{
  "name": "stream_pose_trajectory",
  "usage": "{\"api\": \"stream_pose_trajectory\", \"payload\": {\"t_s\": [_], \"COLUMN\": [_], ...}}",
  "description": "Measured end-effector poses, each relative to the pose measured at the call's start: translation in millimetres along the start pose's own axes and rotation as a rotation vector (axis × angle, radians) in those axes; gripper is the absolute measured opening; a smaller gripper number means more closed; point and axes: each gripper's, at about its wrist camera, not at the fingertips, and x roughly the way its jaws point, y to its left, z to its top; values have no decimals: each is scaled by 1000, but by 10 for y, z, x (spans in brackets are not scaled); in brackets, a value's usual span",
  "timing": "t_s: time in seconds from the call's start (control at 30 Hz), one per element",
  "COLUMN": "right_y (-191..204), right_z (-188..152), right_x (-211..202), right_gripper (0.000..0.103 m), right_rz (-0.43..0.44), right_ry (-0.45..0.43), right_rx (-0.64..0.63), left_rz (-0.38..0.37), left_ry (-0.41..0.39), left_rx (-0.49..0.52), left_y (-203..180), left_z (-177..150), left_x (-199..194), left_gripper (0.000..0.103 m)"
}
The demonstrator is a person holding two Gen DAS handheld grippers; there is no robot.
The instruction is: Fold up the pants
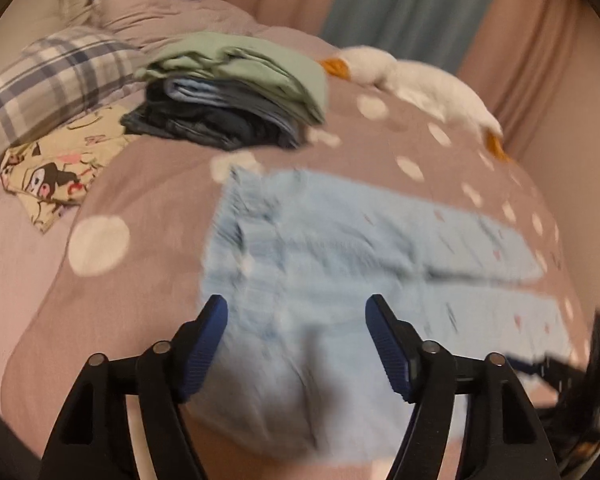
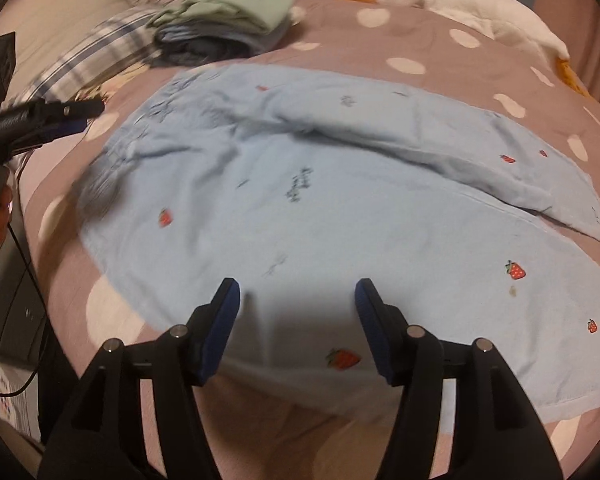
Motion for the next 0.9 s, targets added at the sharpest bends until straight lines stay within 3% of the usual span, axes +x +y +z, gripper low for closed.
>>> {"api": "stream_pose_trajectory", "payload": {"t_s": [0.2,0.5,0.57,0.6,0.63,0.67,0.8,0.9], "right_y": [-89,-229,-241,-245,-251,-255,-277,-283], "right_z": [72,294,327,338,355,367,422,470], "right_x": [129,296,312,322,334,342,333,224], "right_gripper": [60,60,60,60,60,60,60,60], "right_rz": [19,6,5,2,-5,-10,-23,-36], "right_ry": [-15,-23,-28,-29,-30,-30,-42,-76], "right_rx": [22,13,12,11,10,10,32,40], "left_rz": [75,-66,-87,-92,-112,-156,-192,-246], "left_ry": [30,205,212,201,201,208,179,102], "left_rx": [-38,-75,-83,-73,-69,-73,-57,17], "left_y": [310,563,581,561,547,522,409,238], "left_z": [441,824,843,849,856,842,794,770], "left_x": [472,1339,1403,1386,1375,1359,1175,822], "left_gripper": [71,71,71,62,40,35,25,22]}}
